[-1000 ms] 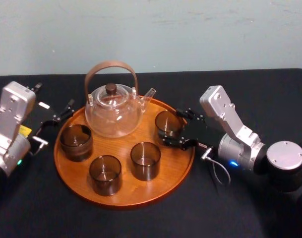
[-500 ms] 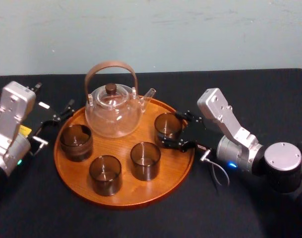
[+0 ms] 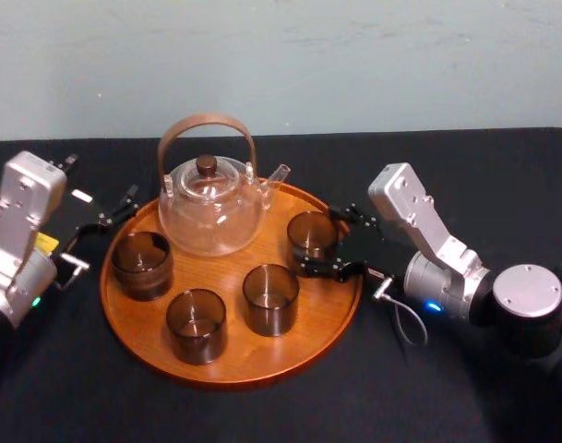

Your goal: Pick up the glass from the table and place it on the tray.

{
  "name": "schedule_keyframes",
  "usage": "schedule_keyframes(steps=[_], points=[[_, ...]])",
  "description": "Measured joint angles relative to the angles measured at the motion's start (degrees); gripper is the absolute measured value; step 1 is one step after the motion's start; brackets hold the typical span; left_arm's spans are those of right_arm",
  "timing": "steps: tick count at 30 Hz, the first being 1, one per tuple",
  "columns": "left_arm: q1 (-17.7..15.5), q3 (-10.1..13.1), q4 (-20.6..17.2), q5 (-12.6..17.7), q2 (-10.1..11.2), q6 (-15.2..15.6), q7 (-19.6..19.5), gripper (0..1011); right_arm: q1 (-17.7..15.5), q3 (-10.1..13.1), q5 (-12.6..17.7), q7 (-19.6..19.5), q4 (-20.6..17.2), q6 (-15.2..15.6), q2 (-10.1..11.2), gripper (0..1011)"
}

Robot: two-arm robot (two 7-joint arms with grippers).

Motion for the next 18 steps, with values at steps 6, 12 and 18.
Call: schedule_keyframes(steps=[6, 12, 18], points=[[0.0, 0.0, 0.0, 0.0, 0.0, 0.0, 0.0, 1001, -0.2, 0.35, 0.78, 0.49, 0.02, -0.25, 0.07, 1002], [0.0, 0.0, 0.0, 0.0, 0.0, 0.0, 0.0, 1001, -0.48, 0.64, 1.11, 0.54, -0.82, -0.3, 0.44, 1002], [0.0, 0.0, 0.0, 0.0, 0.0, 0.0, 0.0, 1001, -1.38, 1.59, 1.53, -0.13, -3.01, -0.79, 1.24, 1002]])
